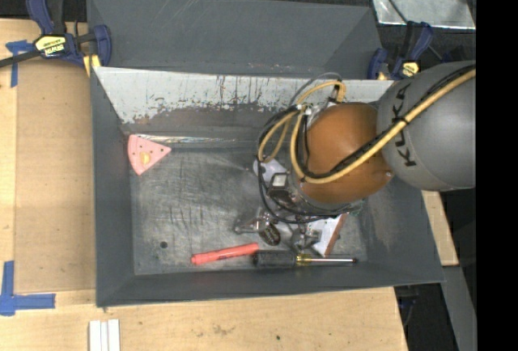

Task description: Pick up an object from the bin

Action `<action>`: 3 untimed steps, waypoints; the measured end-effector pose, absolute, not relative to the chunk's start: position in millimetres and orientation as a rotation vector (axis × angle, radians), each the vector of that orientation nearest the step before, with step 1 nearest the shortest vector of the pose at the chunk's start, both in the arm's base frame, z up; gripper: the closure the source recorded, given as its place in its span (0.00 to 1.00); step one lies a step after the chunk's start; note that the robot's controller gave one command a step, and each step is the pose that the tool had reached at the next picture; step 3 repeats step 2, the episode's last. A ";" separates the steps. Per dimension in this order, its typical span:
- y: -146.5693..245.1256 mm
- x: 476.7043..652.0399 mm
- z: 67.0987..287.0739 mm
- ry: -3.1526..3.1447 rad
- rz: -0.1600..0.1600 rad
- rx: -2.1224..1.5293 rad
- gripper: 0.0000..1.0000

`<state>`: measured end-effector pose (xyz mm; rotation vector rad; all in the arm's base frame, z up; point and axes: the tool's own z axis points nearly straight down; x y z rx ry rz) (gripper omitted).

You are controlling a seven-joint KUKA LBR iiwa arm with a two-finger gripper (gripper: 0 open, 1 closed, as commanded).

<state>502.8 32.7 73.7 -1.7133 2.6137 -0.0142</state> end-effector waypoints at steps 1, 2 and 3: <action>93.8 494.3 75.6 2.562 -0.006 -1.769 1.00; 93.7 494.2 75.5 2.562 -0.006 -1.770 1.00; 93.7 494.2 75.5 2.562 -0.006 -1.770 1.00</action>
Offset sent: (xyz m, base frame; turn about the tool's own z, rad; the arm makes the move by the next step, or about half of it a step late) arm 0.0000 0.0000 0.0000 0.0000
